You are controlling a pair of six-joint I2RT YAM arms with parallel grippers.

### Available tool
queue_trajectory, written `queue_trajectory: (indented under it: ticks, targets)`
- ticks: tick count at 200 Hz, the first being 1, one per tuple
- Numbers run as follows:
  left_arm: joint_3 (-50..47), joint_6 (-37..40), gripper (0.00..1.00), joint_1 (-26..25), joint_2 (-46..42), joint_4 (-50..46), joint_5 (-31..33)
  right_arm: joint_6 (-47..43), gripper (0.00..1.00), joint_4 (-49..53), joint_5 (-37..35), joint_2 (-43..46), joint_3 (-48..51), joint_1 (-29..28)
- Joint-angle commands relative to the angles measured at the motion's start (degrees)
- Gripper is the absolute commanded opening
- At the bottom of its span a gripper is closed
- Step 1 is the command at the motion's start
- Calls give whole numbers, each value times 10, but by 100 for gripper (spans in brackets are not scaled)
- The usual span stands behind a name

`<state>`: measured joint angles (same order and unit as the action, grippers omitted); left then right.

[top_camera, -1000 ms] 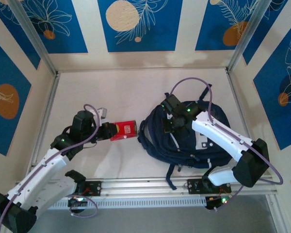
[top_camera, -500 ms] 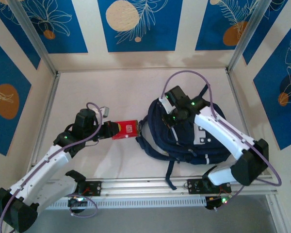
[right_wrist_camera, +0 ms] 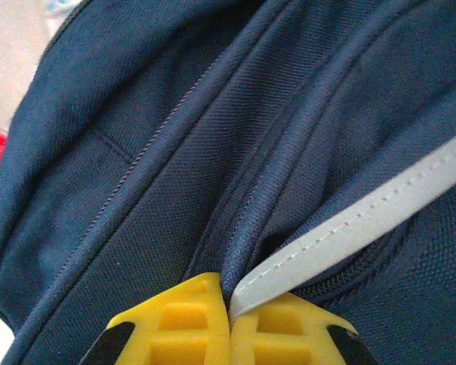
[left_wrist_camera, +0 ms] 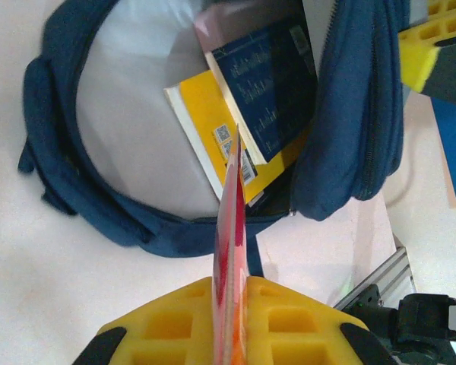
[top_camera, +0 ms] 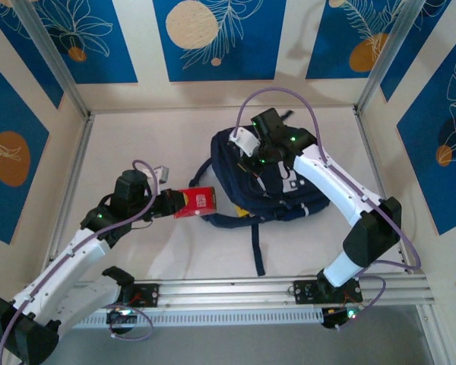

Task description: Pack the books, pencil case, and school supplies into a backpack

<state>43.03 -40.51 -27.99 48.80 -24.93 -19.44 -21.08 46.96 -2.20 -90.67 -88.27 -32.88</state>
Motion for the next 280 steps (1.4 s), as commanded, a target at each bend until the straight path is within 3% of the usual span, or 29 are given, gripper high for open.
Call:
queue_trajectory:
  ticks: [1,16,33,52,89,142,177,222,280]
  targets:
    - [29,-1,0,10,-13,-12,-8,-85,0,-99,144,23,-38,-8]
    - [29,0,0,12,-16,-8,-15,-74,0,-114,161,32,-30,0]
    - [25,-2,0,12,-15,-1,-24,1,0,-130,178,33,-32,33]
    - [17,-15,0,11,-10,21,-36,109,0,-161,243,39,-24,78]
    - [5,-57,0,12,9,89,-37,226,0,-208,347,48,-11,131]
    - [-3,-147,0,12,96,252,-17,294,0,-282,471,69,32,168]
    - [8,-183,0,13,193,343,8,317,0,-308,490,77,51,171]
    - [50,-250,2,5,340,483,-37,350,0,-340,495,88,78,172]
    - [111,-271,6,-36,464,534,-37,392,0,-385,496,93,113,169]
